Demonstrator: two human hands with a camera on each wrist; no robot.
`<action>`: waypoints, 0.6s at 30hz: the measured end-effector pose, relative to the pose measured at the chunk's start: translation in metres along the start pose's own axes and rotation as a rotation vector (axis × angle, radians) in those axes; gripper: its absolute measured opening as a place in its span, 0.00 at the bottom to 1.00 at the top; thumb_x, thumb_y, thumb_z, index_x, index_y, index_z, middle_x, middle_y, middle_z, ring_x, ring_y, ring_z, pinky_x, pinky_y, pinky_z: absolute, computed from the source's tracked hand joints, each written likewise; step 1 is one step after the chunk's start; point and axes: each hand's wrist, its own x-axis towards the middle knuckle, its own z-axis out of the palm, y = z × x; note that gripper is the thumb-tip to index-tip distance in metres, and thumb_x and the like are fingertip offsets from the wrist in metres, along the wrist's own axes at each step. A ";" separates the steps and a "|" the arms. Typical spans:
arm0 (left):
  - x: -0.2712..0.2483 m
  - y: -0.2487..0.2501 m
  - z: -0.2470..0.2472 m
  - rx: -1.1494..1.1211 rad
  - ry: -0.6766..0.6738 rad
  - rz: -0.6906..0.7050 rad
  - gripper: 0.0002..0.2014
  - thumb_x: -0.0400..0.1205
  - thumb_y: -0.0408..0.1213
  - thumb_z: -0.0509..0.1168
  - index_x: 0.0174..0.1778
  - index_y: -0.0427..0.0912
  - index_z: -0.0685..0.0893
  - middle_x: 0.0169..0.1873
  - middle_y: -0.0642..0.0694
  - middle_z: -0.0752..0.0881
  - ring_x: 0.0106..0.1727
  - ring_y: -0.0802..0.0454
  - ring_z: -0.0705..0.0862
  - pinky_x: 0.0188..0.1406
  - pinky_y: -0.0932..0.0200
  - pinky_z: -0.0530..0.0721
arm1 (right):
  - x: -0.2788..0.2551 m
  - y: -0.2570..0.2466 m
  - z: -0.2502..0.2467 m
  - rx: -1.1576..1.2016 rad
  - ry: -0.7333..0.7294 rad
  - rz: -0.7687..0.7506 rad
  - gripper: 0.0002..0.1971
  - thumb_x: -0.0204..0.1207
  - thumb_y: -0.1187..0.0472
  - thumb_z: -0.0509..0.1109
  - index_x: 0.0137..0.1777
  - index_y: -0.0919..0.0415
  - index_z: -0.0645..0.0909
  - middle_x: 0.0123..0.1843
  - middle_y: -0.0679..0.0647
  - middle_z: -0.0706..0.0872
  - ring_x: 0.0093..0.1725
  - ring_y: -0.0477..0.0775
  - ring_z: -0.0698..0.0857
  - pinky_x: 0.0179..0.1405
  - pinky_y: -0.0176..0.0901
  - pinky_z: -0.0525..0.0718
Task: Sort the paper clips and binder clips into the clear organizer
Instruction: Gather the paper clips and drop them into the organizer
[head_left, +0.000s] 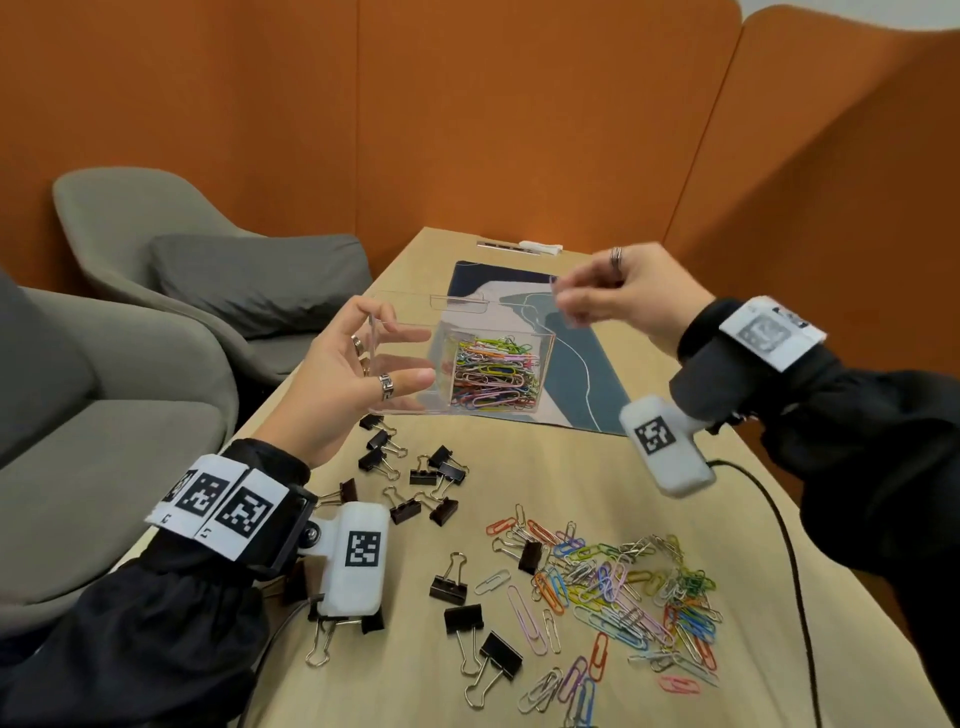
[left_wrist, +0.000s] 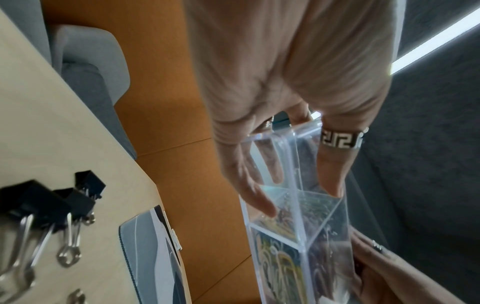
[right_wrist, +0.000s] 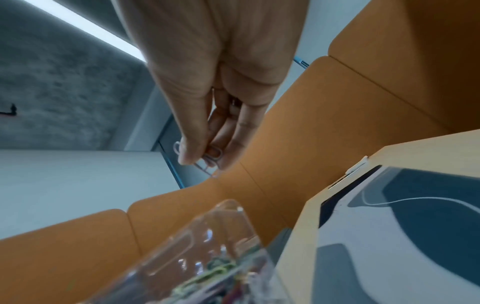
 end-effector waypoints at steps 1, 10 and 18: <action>0.000 -0.001 0.000 -0.003 -0.004 0.001 0.20 0.65 0.28 0.74 0.43 0.51 0.72 0.58 0.42 0.85 0.53 0.40 0.88 0.36 0.50 0.89 | 0.002 -0.009 0.000 0.066 0.027 -0.026 0.03 0.71 0.71 0.74 0.43 0.66 0.85 0.28 0.48 0.89 0.29 0.43 0.86 0.38 0.35 0.88; 0.000 -0.003 -0.002 -0.045 -0.028 0.001 0.23 0.59 0.38 0.78 0.43 0.51 0.73 0.58 0.44 0.86 0.53 0.40 0.89 0.35 0.51 0.89 | 0.004 -0.033 0.021 -0.224 -0.197 -0.040 0.02 0.69 0.62 0.78 0.38 0.55 0.88 0.48 0.64 0.91 0.44 0.55 0.88 0.60 0.51 0.83; 0.000 -0.002 -0.003 -0.066 -0.058 -0.002 0.29 0.52 0.48 0.85 0.42 0.54 0.75 0.58 0.43 0.86 0.53 0.39 0.88 0.35 0.50 0.89 | 0.006 -0.030 0.019 -0.412 -0.388 0.024 0.04 0.71 0.52 0.75 0.40 0.50 0.90 0.44 0.52 0.92 0.52 0.57 0.87 0.67 0.60 0.78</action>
